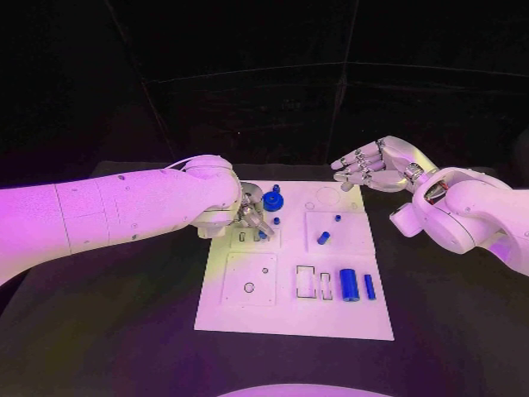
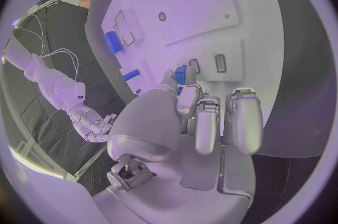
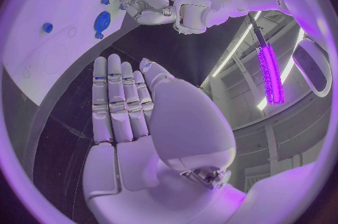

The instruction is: Assemble the parts on the task board

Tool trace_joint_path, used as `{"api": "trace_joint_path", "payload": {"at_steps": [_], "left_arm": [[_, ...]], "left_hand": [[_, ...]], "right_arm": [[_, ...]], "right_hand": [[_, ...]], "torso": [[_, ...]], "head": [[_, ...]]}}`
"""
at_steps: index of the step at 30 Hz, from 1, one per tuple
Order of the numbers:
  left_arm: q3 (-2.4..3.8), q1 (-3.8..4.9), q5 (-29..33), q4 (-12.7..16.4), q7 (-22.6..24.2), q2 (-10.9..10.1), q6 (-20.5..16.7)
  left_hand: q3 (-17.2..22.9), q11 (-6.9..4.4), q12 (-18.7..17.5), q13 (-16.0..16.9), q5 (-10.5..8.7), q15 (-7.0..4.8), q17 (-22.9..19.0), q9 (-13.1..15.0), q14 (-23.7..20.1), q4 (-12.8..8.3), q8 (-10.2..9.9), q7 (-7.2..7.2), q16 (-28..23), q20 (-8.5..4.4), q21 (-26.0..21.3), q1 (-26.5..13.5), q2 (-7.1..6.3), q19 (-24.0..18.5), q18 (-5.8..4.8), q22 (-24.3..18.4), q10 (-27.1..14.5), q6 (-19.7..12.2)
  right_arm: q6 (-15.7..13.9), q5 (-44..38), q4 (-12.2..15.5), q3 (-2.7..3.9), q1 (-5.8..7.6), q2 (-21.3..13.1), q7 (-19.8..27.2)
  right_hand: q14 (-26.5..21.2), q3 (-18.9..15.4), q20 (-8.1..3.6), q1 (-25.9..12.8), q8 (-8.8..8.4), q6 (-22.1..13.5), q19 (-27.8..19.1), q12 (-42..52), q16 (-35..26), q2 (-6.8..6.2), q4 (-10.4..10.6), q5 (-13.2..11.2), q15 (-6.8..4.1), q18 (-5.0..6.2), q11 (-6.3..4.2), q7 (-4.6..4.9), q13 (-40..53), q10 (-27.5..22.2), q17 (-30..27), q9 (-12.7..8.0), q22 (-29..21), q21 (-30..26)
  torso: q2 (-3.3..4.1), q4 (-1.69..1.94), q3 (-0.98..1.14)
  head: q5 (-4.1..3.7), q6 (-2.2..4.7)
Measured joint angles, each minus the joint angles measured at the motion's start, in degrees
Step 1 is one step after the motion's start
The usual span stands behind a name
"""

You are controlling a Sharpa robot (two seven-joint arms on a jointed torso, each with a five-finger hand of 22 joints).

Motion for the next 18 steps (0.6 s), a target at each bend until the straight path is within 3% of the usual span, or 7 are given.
{"api": "trace_joint_path", "payload": {"at_steps": [12,18], "left_arm": [[0.0,-0.03,3.4,0.54,1.05,-1.3,-1.67],[-0.02,-0.04,4.71,1.88,1.16,-3.01,-3.34]], "left_hand": [[2.44,-0.2,-0.77,-0.63,-0.18,0.0,0.0,0.96,0.0,1.38,0.01,0.37,0.0,0.0,0.0,0.88,-0.84,0.0,0.0,0.0,-0.2,-0.37],[4.58,-0.18,-0.78,-0.51,-0.33,0.01,0.0,1.57,0.0,3.5,0.0,0.43,0.0,0.0,0.0,0.76,-1.02,0.0,0.0,-0.01,-0.21,-0.43]], "right_arm": [[0.19,-0.57,-0.64,0.0,0.0,0.27,-0.32],[0.34,-0.71,-1.07,0.0,0.0,0.4,-0.46]], "right_hand": [[0.0,0.32,0.0,-0.23,0.0,0.0,0.0,0.0,-0.44,-0.23,0.0,0.53,0.0,0.0,0.0,0.0,-0.13,0.0,-0.1,0.0,-0.01,-0.21],[0.0,0.61,0.0,-0.53,0.0,0.0,0.0,-0.21,-0.59,-0.53,0.02,0.76,0.0,0.0,0.0,0.0,-0.19,0.0,-0.16,0.0,-0.05,-0.43]], "torso": [[0.0,0.01,0.04],[-0.04,0.14,0.04]], "head": [[0.21,-0.26],[0.35,-0.31]]}}
